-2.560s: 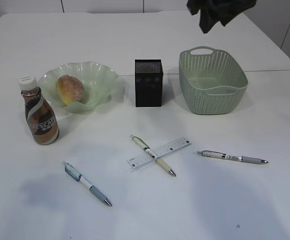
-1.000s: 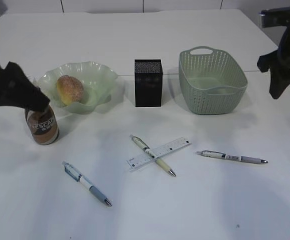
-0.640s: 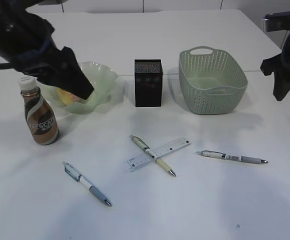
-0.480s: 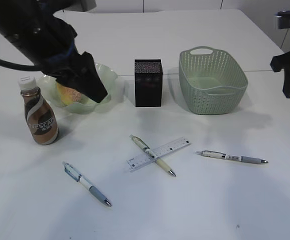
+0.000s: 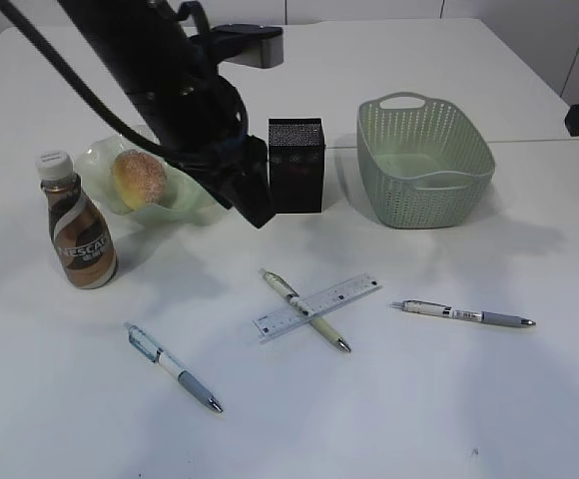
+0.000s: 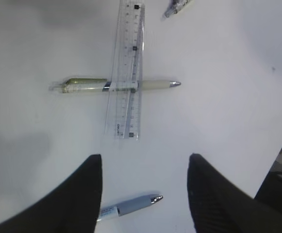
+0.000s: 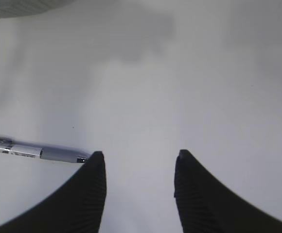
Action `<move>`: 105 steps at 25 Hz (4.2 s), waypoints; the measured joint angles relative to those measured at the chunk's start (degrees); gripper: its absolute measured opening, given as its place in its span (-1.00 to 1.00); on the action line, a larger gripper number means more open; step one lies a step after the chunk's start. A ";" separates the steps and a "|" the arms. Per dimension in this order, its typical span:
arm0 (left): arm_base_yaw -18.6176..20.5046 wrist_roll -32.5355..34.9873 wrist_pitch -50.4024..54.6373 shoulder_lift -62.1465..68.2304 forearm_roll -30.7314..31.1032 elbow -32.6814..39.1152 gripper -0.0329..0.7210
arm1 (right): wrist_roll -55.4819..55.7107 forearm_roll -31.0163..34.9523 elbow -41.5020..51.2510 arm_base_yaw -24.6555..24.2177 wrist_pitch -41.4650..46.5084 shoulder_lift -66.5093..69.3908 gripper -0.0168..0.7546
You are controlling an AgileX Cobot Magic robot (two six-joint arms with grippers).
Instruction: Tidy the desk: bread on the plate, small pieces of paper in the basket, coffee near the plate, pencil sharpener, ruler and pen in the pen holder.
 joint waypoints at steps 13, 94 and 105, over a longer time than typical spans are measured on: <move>-7.57 -9.70 2.36 6.84 9.77 -6.66 0.13 | 0.13 0.21 0.00 0.00 -0.31 0.00 0.01; -12.80 -10.37 -9.62 26.78 20.20 -15.74 0.13 | 0.45 -2.10 0.00 0.00 -2.04 -0.58 0.01; -12.80 -10.37 -9.87 27.59 19.62 -15.74 0.13 | 0.45 -2.10 0.00 0.00 -2.04 -0.58 0.01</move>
